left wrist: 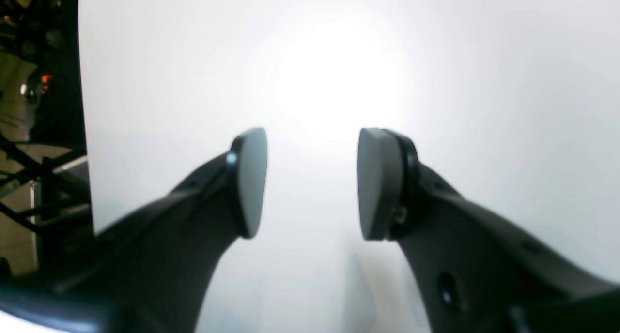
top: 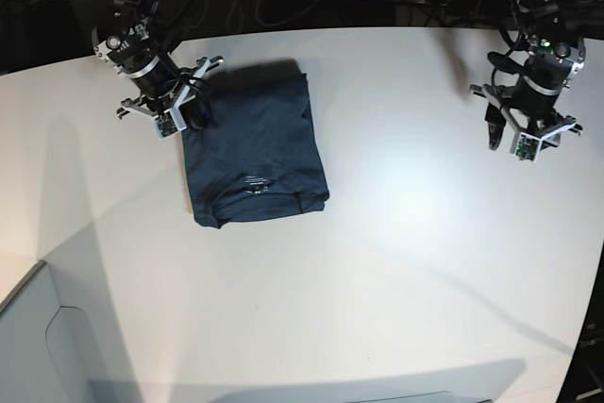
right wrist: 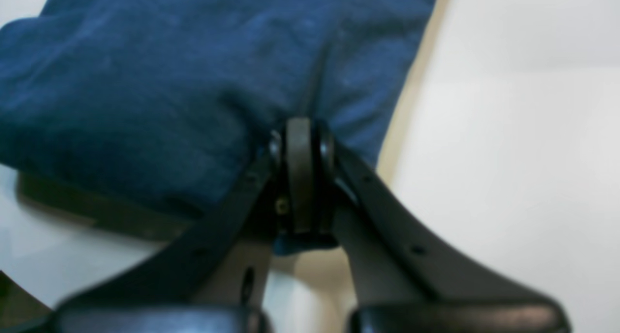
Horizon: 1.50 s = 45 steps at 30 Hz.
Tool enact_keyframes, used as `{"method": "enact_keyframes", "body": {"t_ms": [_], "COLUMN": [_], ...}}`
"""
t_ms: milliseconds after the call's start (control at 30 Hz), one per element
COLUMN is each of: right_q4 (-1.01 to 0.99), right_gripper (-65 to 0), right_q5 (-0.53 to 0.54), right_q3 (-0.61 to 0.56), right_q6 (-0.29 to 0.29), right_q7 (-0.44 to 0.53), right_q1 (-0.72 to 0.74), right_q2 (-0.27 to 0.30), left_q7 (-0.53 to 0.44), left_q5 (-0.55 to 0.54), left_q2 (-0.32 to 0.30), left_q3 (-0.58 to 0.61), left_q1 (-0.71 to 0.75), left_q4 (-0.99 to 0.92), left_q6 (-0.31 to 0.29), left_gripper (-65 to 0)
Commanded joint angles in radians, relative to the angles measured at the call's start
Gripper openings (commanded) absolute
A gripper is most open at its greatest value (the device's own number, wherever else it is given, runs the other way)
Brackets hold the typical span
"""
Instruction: Fold the T-shirt properly
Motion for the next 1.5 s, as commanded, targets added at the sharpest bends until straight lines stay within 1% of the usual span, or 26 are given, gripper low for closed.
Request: {"method": "enact_keyframes", "body": {"t_ms": [0, 433, 500, 567, 700, 800, 900, 1000, 1067, 1100, 1167, 1233, 1300, 1467], "right_q4": [0.022, 0.032, 0.052, 0.115, 0.264, 0.371, 0.396, 0.379, 0.376, 0.379, 0.379, 0.379, 0.373, 0.330], "right_gripper": [-65.0, -65.0, -65.0, -65.0, -65.0, -65.0, -65.0, -65.0, -65.0, -65.0, -65.0, -65.0, -65.0, -65.0], "right_q5": [0.017, 0.019, 0.019, 0.025, 0.125, 0.146, 0.149, 0.152, 0.152, 0.152, 0.151, 0.151, 0.151, 0.151], "right_q3": [0.000, -0.006, -0.003, 0.002, 0.003, 0.003, 0.028, 0.065, 0.069, 0.069, 0.071, 0.072, 0.071, 0.069], "right_q6": [0.015, 0.015, 0.015, 0.015, 0.015, 0.015, 0.015, 0.015, 0.015, 0.015, 0.015, 0.015, 0.015, 0.015], "right_q7": [0.017, 0.017, 0.018, 0.027, 0.069, 0.064, 0.064, 0.063, 0.063, 0.063, 0.063, 0.063, 0.063, 0.063], "right_q1": [-0.001, -0.062, -0.069, -0.073, -0.136, -0.204, -0.296, -0.385, -0.446, -0.475, -0.521, -0.563, -0.604, -0.670], "right_q2": [0.003, 0.002, 0.002, 0.000, 0.002, 0.002, 0.002, -0.001, 0.000, 0.002, 0.003, 0.022, 0.036, 0.040], "left_q7": [-0.020, -0.020, -0.020, -0.020, -0.019, -0.019, -0.019, -0.019, -0.019, -0.019, -0.019, -0.019, -0.019, -0.020], "left_q5": [-0.010, -0.012, -0.012, -0.012, -0.012, -0.013, -0.013, -0.013, -0.013, -0.013, -0.013, -0.013, -0.013, -0.013], "left_q2": [-0.012, -0.005, 0.012, 0.025, 0.066, 0.103, 0.153, 0.196, 0.210, 0.212, 0.216, 0.219, 0.236, 0.272], "left_q3": [-0.007, -0.007, -0.009, -0.023, -0.055, -0.084, -0.080, -0.078, -0.081, -0.080, -0.080, -0.080, -0.081, -0.080], "left_q1": [0.004, 0.064, 0.067, 0.082, 0.096, 0.148, 0.234, 0.308, 0.359, 0.391, 0.442, 0.494, 0.543, 0.636], "left_q4": [0.014, 0.016, 0.019, 0.019, 0.033, 0.071, 0.123, 0.132, 0.137, 0.137, 0.137, 0.137, 0.134, 0.125], "left_q6": [0.006, 0.006, 0.006, 0.004, 0.004, 0.004, 0.004, 0.004, 0.004, 0.004, 0.004, 0.004, 0.004, 0.004], "left_gripper": [-36.1, -36.2, -36.2, -36.2, -36.4, -36.4, -36.5, -36.6, -37.1, -39.3, -46.1, -55.2, -64.9, -65.0]}}
